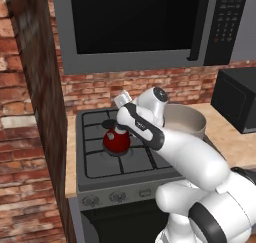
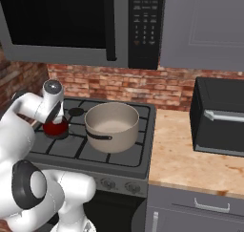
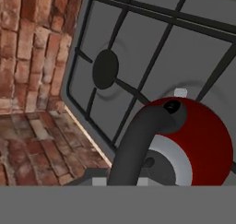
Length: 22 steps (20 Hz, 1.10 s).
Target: Pick the kettle from the counter and place it on a stove burner. Then turn the burner on.
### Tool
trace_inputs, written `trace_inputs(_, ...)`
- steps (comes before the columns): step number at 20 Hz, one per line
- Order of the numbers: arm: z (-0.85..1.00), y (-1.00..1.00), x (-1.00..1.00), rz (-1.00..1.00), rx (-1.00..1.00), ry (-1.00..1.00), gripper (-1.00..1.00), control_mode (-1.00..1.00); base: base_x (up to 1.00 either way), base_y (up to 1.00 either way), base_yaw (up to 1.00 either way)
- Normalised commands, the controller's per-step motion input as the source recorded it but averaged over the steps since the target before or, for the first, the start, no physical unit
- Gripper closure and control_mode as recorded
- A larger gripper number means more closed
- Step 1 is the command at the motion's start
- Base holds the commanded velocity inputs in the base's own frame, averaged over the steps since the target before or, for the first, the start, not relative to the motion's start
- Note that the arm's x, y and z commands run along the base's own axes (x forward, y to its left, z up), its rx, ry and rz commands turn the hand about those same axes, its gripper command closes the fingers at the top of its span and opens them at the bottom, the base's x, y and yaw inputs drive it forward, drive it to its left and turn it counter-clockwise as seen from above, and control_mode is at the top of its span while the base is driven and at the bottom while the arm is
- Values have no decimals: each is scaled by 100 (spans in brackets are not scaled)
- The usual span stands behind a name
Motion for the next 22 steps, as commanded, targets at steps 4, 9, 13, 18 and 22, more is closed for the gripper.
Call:
trace_inputs(4,0,0,15,-3,0,4,100,-100,0,0,0)
trace_inputs(9,-6,0,19,-3,0,1,100,-100,0,0,0)
trace_inputs(13,-11,0,11,-2,0,0,100,-100,0,0,0)
trace_inputs(18,-9,0,0,-1,0,0,100,-100,0,0,0)
trace_inputs(22,-11,0,0,0,0,0,100,-100,0,0,0)
